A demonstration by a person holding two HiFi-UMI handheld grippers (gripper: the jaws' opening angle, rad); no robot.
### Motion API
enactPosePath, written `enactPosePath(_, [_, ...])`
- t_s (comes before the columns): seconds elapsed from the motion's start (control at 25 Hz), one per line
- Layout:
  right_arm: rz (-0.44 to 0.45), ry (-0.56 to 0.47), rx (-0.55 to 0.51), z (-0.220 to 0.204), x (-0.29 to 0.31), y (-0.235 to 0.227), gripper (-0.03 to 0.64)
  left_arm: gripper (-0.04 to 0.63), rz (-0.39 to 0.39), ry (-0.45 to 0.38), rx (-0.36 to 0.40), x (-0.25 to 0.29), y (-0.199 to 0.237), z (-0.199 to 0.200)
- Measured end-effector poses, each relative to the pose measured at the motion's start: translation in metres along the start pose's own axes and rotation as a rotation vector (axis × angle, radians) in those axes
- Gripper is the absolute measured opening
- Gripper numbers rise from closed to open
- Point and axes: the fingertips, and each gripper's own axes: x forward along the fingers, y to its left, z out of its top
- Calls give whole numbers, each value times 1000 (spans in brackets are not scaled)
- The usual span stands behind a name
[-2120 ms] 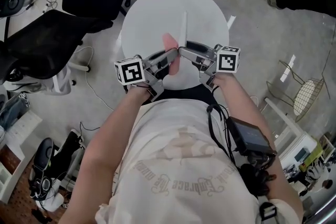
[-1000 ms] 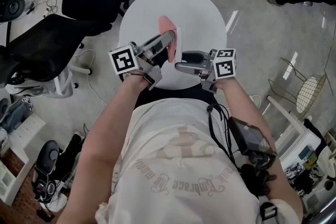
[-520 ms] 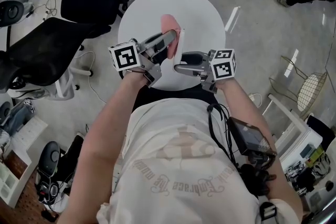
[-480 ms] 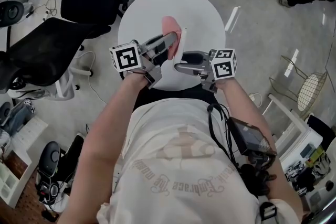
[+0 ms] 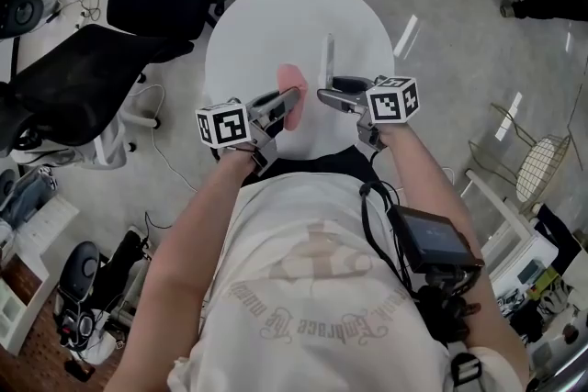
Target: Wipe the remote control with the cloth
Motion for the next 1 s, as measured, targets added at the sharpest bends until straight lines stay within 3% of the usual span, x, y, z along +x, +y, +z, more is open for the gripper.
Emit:
enactPosePath(0.24, [-228, 190, -124, -2, 6, -45, 236, 26, 64, -55, -5, -11, 15, -3])
enactPosePath(0.44, [-405, 372, -360, 2, 11, -64, 235, 26, 78, -99, -15, -17, 13, -3])
enactPosePath(0.8, [-567, 519, -688, 8, 20, -76, 233, 26, 127, -174, -32, -36, 12, -9])
enactPosePath(1.0, [-600, 605, -813, 4, 24, -80, 232, 26, 181, -227, -15, -49, 8, -13])
